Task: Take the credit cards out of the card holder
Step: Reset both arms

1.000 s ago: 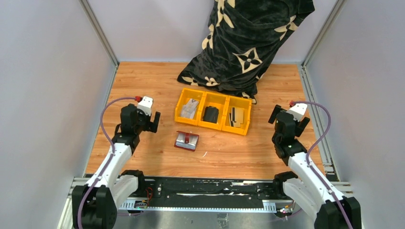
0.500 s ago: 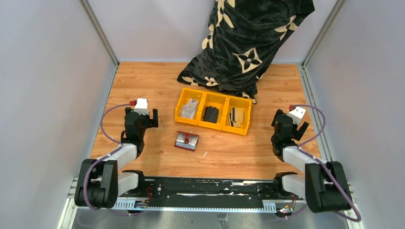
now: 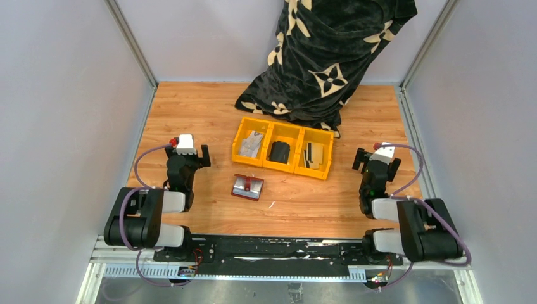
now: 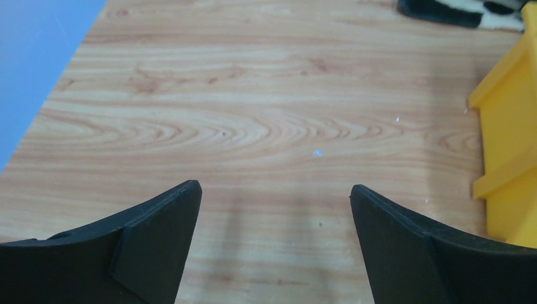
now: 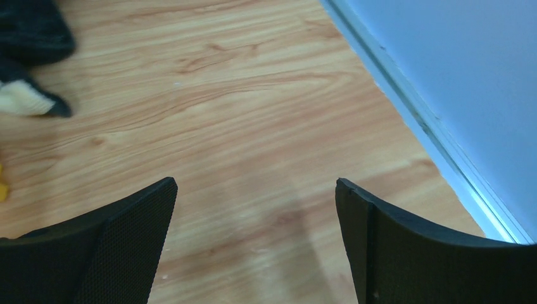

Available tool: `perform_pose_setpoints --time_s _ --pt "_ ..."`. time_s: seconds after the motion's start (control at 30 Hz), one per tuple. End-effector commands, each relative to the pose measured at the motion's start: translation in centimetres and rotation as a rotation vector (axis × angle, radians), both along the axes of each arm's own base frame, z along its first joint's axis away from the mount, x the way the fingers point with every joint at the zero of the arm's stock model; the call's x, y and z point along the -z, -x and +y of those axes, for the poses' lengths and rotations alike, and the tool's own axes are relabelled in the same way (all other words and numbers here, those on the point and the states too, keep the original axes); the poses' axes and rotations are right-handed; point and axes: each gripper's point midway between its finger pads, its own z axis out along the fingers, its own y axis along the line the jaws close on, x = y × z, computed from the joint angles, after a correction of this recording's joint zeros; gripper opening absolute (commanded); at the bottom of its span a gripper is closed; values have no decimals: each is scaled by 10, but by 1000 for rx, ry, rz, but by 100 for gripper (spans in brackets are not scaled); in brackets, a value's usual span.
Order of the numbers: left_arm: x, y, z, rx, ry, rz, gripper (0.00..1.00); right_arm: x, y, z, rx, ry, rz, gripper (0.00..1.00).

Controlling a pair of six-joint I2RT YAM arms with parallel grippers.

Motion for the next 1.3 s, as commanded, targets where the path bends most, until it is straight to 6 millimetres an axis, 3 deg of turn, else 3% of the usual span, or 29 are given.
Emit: perform_pose_setpoints --time_s 0.0,0.03,0.13,0.23,0.5,0.7,1.27 --pt "-21 -12 0 6 3 -71 100 -3 -21 18 -164 84 -69 99" --pt "-22 -12 -1 8 2 -73 100 -6 -22 17 -159 105 -92 100" --pt "-21 -12 -1 10 3 -72 100 11 -25 15 -155 16 56 100" --pt "-22 -12 -2 12 4 -77 100 6 -32 13 -150 66 10 100" --pt "-22 -11 -2 14 3 -77 100 8 -33 22 -203 66 40 100" --pt "-21 -15 -10 67 -12 -63 100 8 -33 22 -203 67 39 100" --pt "-20 -15 -10 65 -22 -55 100 8 -34 22 -203 67 39 100"
